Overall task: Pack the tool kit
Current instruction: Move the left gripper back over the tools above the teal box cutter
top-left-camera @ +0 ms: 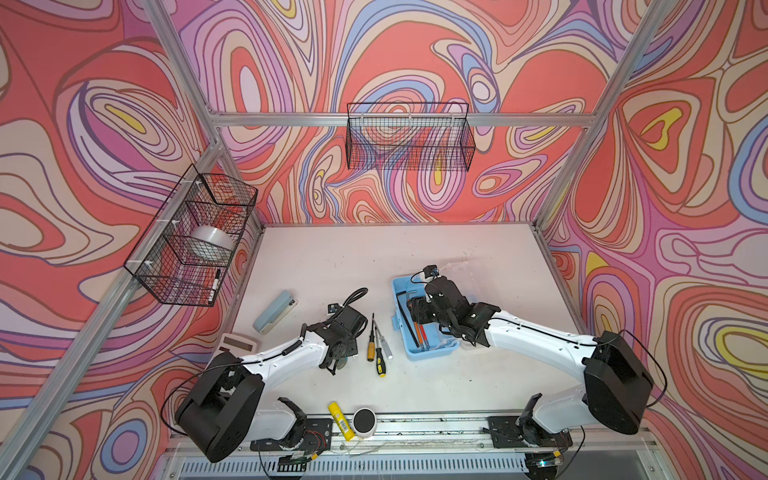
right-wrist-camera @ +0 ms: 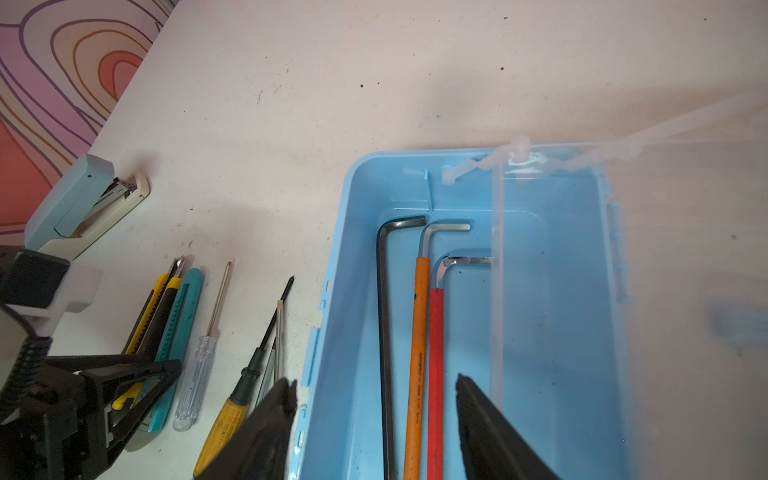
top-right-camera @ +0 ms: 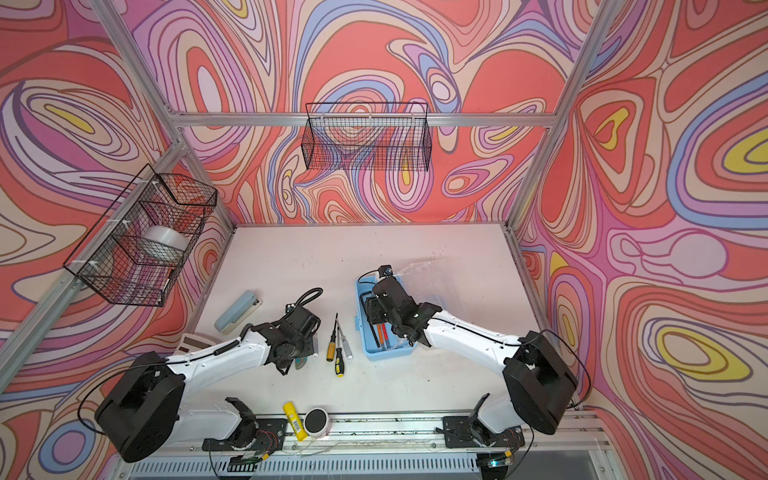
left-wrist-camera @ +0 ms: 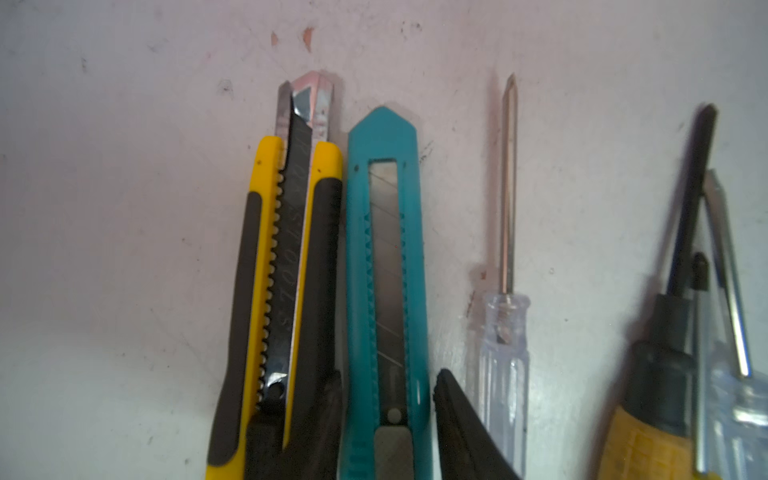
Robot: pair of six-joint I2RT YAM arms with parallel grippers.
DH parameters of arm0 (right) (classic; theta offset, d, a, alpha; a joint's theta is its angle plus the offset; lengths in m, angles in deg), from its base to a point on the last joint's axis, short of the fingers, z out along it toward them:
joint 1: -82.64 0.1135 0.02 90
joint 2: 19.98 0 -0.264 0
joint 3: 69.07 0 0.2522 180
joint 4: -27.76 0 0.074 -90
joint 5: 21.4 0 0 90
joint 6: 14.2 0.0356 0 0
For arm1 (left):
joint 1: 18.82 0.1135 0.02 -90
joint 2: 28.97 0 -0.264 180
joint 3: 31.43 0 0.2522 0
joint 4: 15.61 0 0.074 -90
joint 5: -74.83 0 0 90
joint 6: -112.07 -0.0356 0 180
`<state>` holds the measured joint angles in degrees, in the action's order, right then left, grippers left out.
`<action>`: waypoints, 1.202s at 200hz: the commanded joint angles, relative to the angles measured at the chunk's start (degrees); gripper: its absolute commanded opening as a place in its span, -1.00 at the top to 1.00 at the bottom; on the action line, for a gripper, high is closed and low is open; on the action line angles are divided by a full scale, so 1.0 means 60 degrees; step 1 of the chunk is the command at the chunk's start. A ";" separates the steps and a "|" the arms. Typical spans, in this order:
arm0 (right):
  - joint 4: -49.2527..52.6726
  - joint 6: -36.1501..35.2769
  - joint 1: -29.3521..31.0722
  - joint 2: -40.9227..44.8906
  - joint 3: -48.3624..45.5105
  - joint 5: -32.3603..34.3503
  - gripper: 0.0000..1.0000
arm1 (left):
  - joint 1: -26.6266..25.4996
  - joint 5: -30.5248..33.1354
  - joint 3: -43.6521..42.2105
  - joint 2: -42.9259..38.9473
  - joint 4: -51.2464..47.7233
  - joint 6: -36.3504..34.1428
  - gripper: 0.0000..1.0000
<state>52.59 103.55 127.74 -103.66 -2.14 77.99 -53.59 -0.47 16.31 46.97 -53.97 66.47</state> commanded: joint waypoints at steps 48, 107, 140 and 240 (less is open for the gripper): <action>-0.0176 -0.0113 0.0042 -0.0339 0.0001 0.0029 -0.28 | 0.0110 0.0202 0.0290 0.0674 0.0135 -0.0251 0.28; -0.0221 -0.0098 0.0020 -0.0392 -0.0043 0.0091 -0.27 | 0.0153 0.0107 0.0298 0.0761 0.0281 -0.0310 0.49; -0.0242 -0.0084 0.0027 -0.0431 -0.0007 0.0121 -0.27 | 0.0168 0.0197 0.0292 0.0471 0.0266 -0.0351 0.58; -0.0342 0.0034 -0.0037 -0.0443 -0.0145 0.0119 -0.27 | 0.0252 0.0682 0.0609 0.0358 -0.0157 -0.0519 0.41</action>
<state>51.33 103.53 127.67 -105.71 -2.16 78.23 -52.47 1.21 18.67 48.61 -52.35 63.22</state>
